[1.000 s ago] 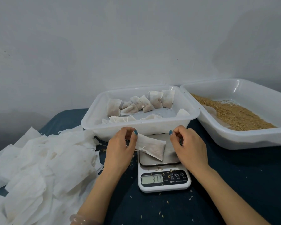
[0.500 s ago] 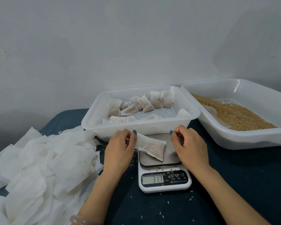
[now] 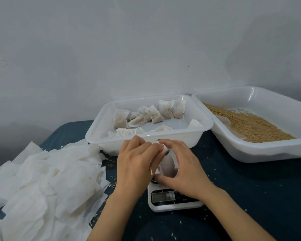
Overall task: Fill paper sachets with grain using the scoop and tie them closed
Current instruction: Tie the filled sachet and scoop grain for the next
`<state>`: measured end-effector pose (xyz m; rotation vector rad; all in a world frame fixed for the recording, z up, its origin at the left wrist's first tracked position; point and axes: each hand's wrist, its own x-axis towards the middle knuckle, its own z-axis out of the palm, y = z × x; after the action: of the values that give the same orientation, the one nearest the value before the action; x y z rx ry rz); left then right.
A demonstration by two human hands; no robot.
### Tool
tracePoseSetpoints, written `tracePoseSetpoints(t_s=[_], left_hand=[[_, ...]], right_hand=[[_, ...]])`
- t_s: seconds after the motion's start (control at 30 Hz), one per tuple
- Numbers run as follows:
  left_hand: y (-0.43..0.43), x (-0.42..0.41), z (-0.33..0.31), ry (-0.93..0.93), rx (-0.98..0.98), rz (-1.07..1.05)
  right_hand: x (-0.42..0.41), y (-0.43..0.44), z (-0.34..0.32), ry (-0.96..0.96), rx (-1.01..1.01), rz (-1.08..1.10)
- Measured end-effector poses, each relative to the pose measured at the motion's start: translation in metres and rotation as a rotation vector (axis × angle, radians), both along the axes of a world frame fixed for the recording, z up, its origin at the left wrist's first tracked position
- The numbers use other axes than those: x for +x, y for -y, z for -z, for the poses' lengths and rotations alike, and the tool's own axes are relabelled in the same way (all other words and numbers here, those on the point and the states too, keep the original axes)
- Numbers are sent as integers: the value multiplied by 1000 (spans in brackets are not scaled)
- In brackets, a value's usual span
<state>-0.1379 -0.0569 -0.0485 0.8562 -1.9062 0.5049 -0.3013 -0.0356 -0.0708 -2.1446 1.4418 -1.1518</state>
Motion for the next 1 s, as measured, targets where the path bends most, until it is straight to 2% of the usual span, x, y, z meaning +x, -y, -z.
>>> tracePoseSetpoints(t_s=[0.1,0.23,0.43,0.53,0.63,0.7,0.9,1.0], left_hand=[[-3,-1,-3,-8,-119,-5],[-5,0,-6,-33,-167,40],[-8,-6,-4,-59,-9,120],[-8,-2,-2,-130,76,148],[-6,3,-1,-180,147,158],[-4,5,2,-185,183,147],[0,8,6,-210,316,134],[0,9,5,-248,361,133]], right_hand=[[10,-3,-3,82,62,-81],[14,-7,-5,219,134,-197],[5,-5,-14,324,171,-167],[-16,4,-30,301,125,3],[-54,18,-54,200,24,372],[-85,24,-68,92,2,532],[-155,32,-82,-451,371,820],[-169,37,-84,-578,502,865]])
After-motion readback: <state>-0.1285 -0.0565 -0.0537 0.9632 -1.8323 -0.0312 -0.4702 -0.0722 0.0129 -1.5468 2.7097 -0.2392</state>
